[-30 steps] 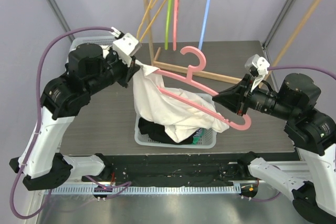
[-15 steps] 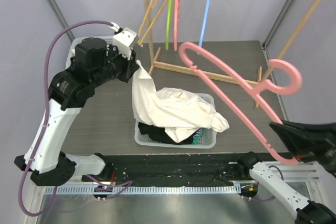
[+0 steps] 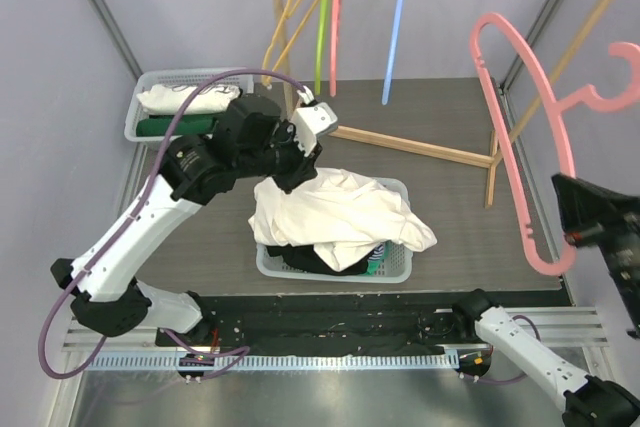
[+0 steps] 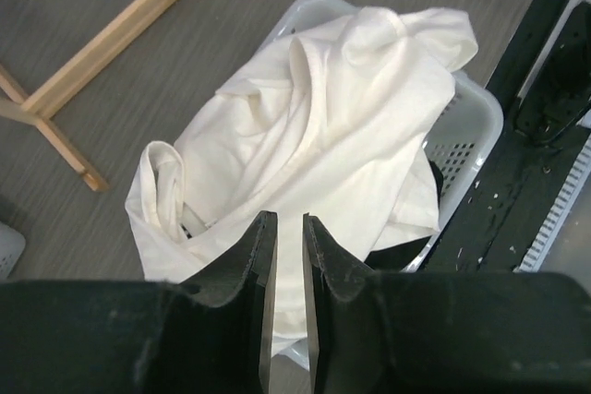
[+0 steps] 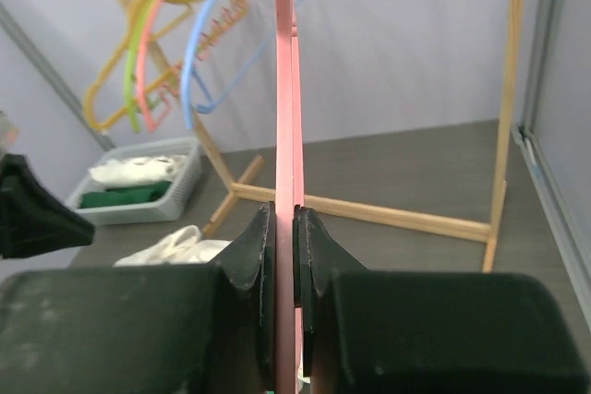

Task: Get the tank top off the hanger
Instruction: Remove the tank top from the hanger, then place the hanger at the clothesline.

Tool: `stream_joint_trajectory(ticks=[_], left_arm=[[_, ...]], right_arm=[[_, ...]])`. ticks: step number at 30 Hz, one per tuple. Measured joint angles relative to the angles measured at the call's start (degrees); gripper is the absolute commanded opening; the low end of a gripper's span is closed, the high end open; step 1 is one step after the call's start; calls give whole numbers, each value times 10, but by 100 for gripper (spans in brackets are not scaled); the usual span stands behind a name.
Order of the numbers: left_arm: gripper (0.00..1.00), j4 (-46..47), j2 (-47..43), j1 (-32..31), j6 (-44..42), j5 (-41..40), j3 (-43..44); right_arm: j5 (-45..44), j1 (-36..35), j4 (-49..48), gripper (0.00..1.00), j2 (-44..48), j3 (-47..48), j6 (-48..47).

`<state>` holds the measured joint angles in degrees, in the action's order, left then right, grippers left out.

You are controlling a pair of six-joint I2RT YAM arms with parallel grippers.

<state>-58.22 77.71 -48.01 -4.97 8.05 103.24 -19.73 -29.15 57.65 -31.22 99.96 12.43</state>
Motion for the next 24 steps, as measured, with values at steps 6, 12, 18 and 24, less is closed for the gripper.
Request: stream_joint_trajectory(ticks=[6, 12, 18, 24], left_arm=[[93, 19, -5, 2, -28, -30, -119], [100, 26, -19, 5, -48, -49, -251], [100, 52, -36, 5, -60, -35, -305], [83, 99, -40, 5, -75, -23, -363]], right_arm=[[-71, 0, 18, 1, -110, -19, 10], [-92, 0, 24, 1, -157, -16, 11], [-94, 0, 19, 1, -187, 17, 6], [-80, 0, 3, 1, -215, 38, 2]])
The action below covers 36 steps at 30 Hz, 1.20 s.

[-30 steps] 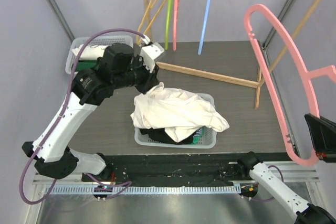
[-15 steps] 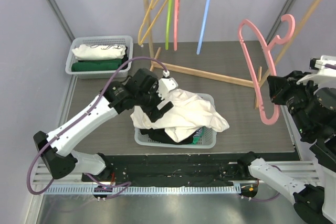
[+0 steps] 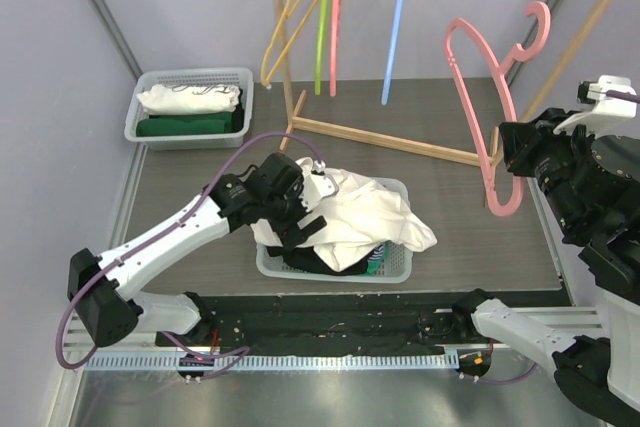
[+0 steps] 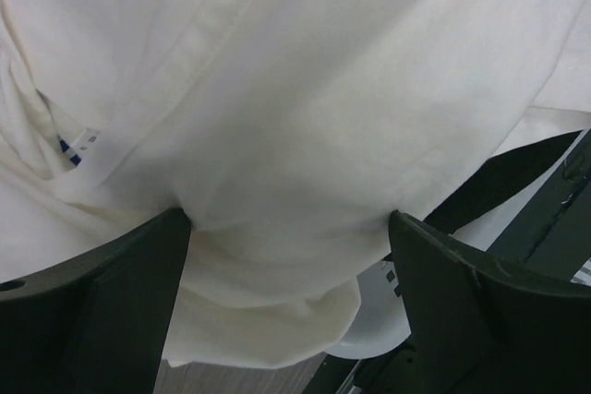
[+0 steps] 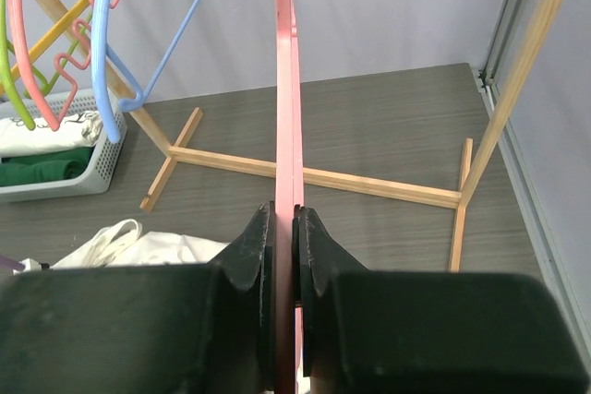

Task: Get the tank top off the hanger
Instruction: Place the hanger at the clothesline.

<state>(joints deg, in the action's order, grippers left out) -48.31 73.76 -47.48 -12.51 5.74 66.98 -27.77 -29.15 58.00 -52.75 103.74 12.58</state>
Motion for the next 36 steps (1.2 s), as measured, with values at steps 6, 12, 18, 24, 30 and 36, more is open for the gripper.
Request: stream_joint_trajectory(ticks=[6, 12, 18, 24, 30, 36], left_arm=[[5, 15, 0, 0, -26, 30, -3], [0, -4, 0, 0, -29, 63, 71], [0, -69, 3, -2, -28, 160, 210], [4, -146, -15, -21, -44, 319, 304], [3, -150, -50, -24, -41, 321, 228], [1, -105, 16, -18, -42, 180, 164]], right_arm=[[11, 0, 1, 1, -2, 4, 0], [13, 0, 0, 1, 0, 9, 0], [8, 0, 0, 1, 0, 9, -4], [-15, 0, 0, 1, 0, 9, -9], [-28, 0, -2, 1, -13, 9, -10], [-28, 0, -9, 1, -49, 14, -12]])
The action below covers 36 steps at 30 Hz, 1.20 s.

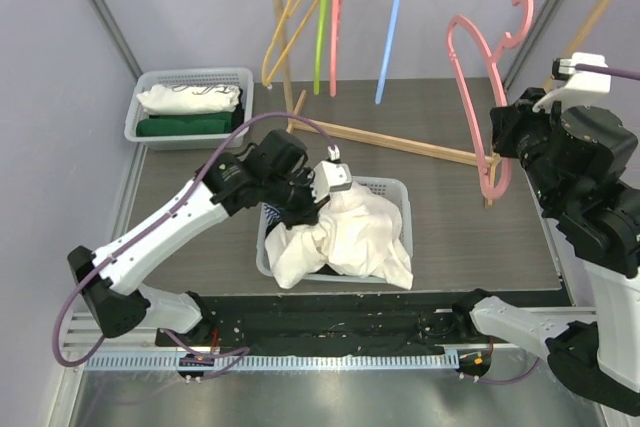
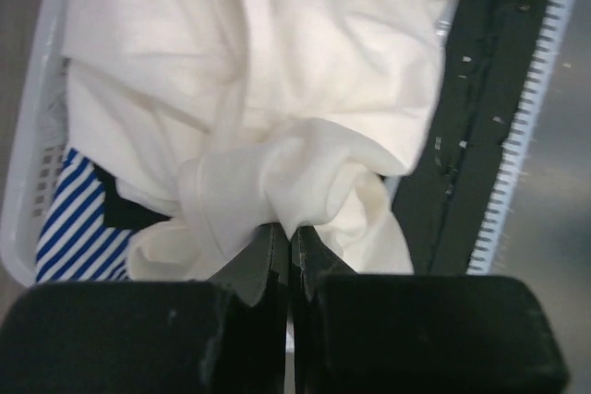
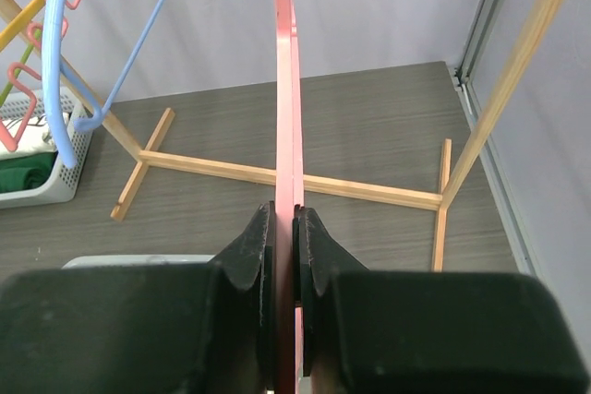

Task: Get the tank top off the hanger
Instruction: Place the hanger at the clothesline.

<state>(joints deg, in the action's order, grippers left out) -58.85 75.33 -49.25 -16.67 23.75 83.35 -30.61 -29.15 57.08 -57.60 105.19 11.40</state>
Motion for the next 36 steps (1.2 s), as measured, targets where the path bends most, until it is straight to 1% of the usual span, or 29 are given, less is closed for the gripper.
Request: stream_joint_trajectory(ticks=[4, 6, 7, 8, 9, 10, 12, 13, 15, 16, 17, 24, 28, 31, 33, 36], left_arm=[[3, 59, 41, 16, 2, -81, -10], [9, 87, 42, 20, 2, -112, -22], [15, 103, 41, 21, 0, -126, -30], [34, 121, 40, 21, -2, -138, -40], [44, 137, 40, 21, -5, -147, -54], [62, 148, 40, 21, -9, -154, -70], [76, 164, 42, 21, -15, -162, -106], [87, 165, 45, 21, -15, -162, -121], [91, 169, 51, 21, -15, -162, -148], [96, 169, 53, 21, -13, -160, -159], [100, 170, 53, 21, -13, -159, -168], [100, 188, 40, 21, -13, -155, -201], [100, 177, 39, 21, -11, -154, -195], [100, 115, 41, 21, -12, -141, -142], [100, 77, 38, 21, -12, -123, -83], [100, 46, 11, 21, -14, -107, -1]], right_arm=[[0, 0, -2, 1, -36, 39, -10], [0, 0, -6, 1, -55, 61, -16], [0, 0, -8, 1, -63, 70, -19], [0, 0, -10, 1, -69, 78, -23], [0, 0, -11, 1, -74, 85, -25], [-1, 0, -15, 1, -78, 91, -28], [-4, 0, -25, 1, -89, 102, -37], [-7, 0, -30, 1, -94, 106, -40], [-11, 0, -39, 1, -106, 114, -47], [-13, 0, -44, 1, -113, 116, -50], [-15, 0, -50, 1, -121, 118, -53], [-22, 0, -81, 1, -172, 129, -66], [-27, 9, -99, 1, -200, 145, -78], [-15, 37, -111, 1, -214, 148, -80], [7, 70, -116, 1, -221, 148, -76], [35, 115, -122, 1, -229, 148, -65]])
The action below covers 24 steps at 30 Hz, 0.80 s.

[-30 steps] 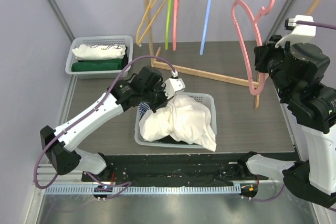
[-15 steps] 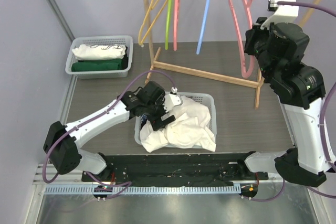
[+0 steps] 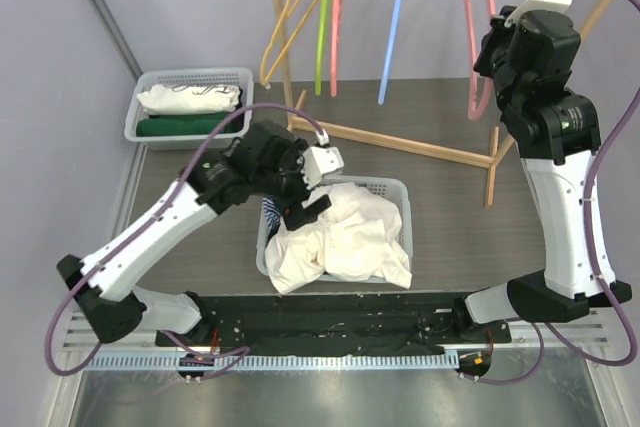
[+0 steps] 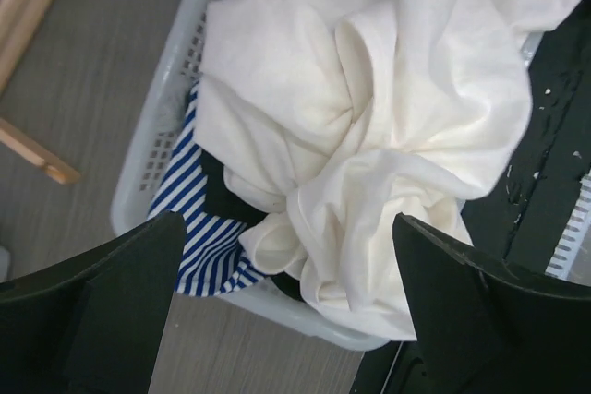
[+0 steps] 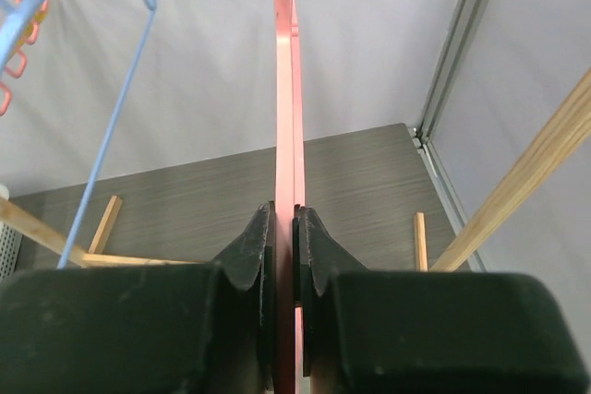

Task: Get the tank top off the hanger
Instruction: Place the hanger at the clothesline.

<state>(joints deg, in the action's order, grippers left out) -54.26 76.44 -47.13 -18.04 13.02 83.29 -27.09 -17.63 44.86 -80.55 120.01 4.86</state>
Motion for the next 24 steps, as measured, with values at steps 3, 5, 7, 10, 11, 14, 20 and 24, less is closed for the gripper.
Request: stream_joint_trajectory(ticks=[3, 5, 7, 10, 11, 14, 20, 24], left_arm=[[100, -26, -37, 0, 0, 2, 68], [100, -43, -55, 0, 9, -2, 117], [100, -44, -68, 0, 14, -6, 147], [100, -53, -81, 0, 21, -10, 153], [100, -59, -82, 0, 24, -11, 153], [100, -68, -78, 0, 27, -19, 147], [100, -74, -78, 0, 30, -29, 141], [100, -74, -81, 0, 32, -30, 141]], right_arm=[[20, 27, -4, 1, -5, 0, 9], [34, 34, -7, 1, -9, 0, 14], [49, 37, -8, 1, -12, 5, 18], [68, 42, -10, 1, -23, 21, 25], [72, 44, -11, 1, -27, 27, 27], [87, 52, -12, 1, -39, 43, 31], [115, 78, -16, 1, -54, 46, 46], [133, 93, -17, 1, -62, 45, 56]])
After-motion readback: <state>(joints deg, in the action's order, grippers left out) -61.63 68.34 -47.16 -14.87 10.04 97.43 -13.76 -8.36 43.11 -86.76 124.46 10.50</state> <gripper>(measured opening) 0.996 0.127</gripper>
